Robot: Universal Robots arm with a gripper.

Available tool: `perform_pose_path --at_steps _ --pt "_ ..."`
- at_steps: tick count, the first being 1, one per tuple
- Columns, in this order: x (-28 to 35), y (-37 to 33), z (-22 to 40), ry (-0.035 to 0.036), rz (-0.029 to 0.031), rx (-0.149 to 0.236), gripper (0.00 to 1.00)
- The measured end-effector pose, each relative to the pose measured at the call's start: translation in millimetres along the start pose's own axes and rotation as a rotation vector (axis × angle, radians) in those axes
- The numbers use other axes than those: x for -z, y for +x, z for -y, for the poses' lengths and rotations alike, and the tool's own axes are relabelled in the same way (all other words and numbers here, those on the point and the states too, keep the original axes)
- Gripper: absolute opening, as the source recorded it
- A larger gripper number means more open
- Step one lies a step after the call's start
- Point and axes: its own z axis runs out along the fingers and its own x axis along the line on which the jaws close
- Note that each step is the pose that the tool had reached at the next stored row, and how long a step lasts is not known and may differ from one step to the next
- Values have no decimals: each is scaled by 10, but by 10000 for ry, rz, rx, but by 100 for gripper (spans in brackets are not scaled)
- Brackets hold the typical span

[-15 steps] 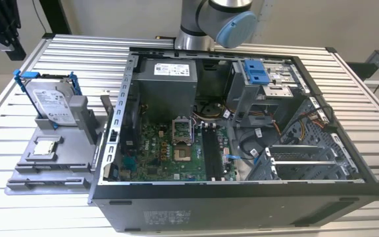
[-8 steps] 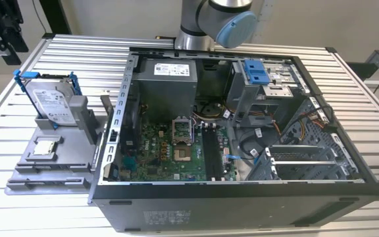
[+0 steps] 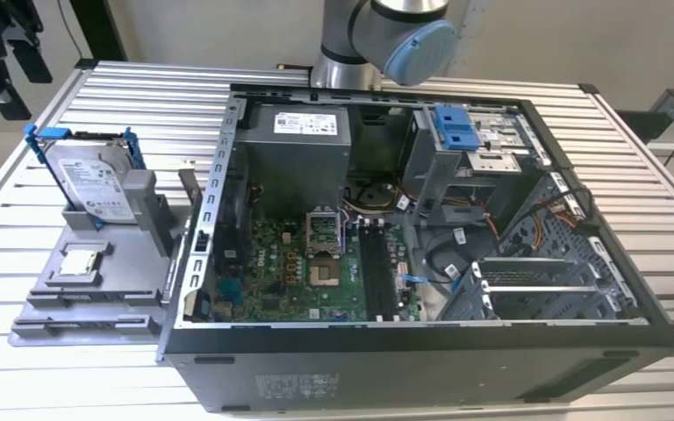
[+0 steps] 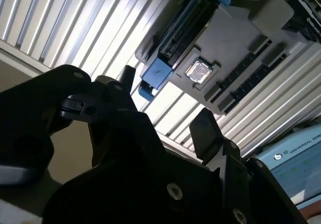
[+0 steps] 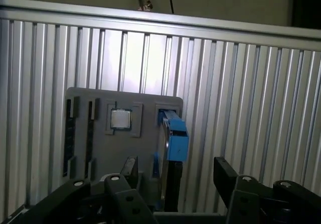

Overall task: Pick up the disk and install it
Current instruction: 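Pick up the disk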

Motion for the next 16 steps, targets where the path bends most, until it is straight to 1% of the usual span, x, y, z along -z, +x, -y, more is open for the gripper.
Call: perform_pose_path --at_steps 2,16 --pt "-4 1 0 1 0 0 100" --pt "-255 1 5 -2 1 -90 100"
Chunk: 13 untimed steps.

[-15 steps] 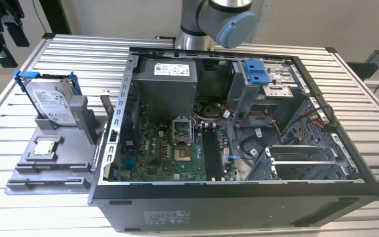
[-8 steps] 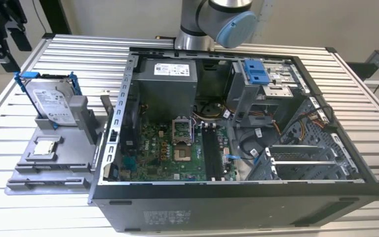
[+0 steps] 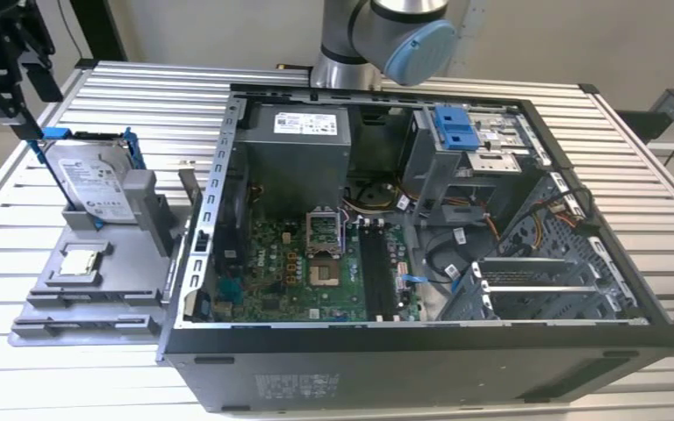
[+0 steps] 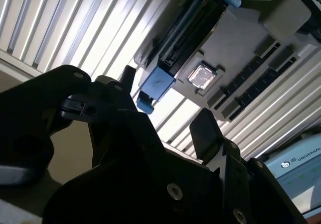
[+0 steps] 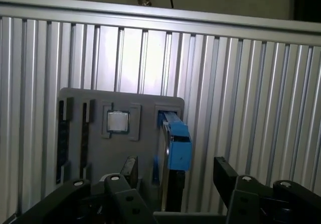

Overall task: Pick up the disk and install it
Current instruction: 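Pick up the disk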

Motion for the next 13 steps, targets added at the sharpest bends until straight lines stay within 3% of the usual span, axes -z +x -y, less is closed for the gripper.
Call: perform_pose_path --at_steps 13 --pt "-238 -23 3 2 -5 -134 100"
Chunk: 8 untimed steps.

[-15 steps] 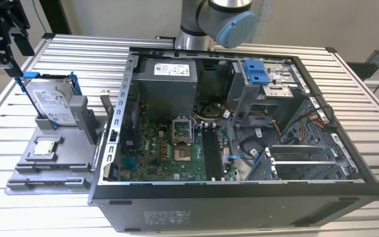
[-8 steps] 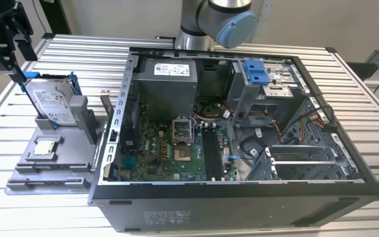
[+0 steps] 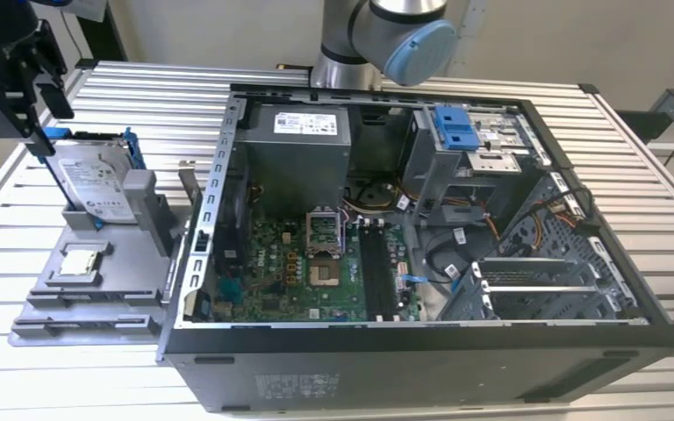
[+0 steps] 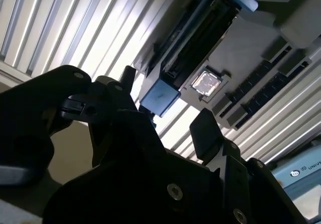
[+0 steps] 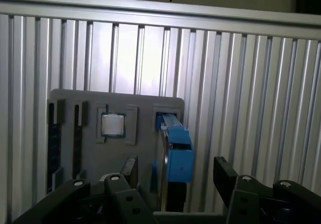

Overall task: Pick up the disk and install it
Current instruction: 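Pick up the disk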

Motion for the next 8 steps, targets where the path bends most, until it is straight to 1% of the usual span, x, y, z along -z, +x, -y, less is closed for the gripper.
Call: perform_pose_path --at_steps 5,8 --pt "-90 -20 -2 1 -1 -92 100" --pt "-146 -25 -20 1 -1 -128 100"
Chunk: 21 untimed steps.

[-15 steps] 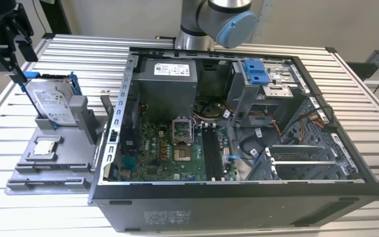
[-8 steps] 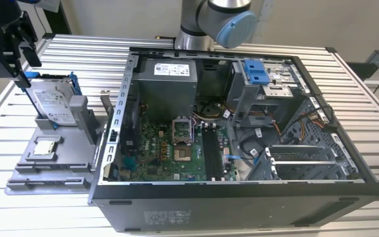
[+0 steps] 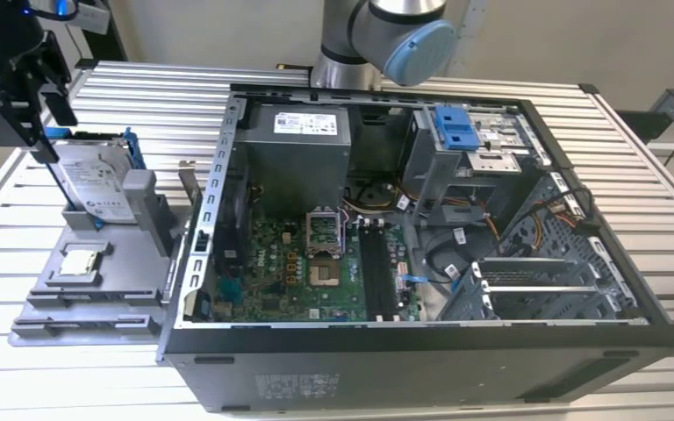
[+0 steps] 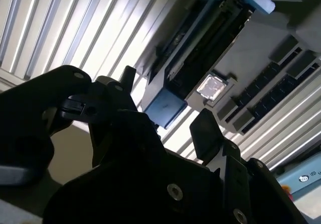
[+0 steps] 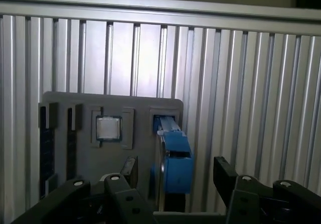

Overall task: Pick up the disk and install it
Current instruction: 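Pick up the disk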

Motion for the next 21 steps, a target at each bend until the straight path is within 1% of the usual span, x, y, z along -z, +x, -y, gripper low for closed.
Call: perform_pose_path --at_steps 2,7,12,16,21 --pt "-36 -1 -9 1 -1 -18 100" --pt "-127 -1 -15 32 -3 -69 100" --pt "-212 0 -19 32 -3 -101 100" --pt "-262 0 -20 39 -3 -105 100" --pt "-302 1 -20 61 -4 -105 100"
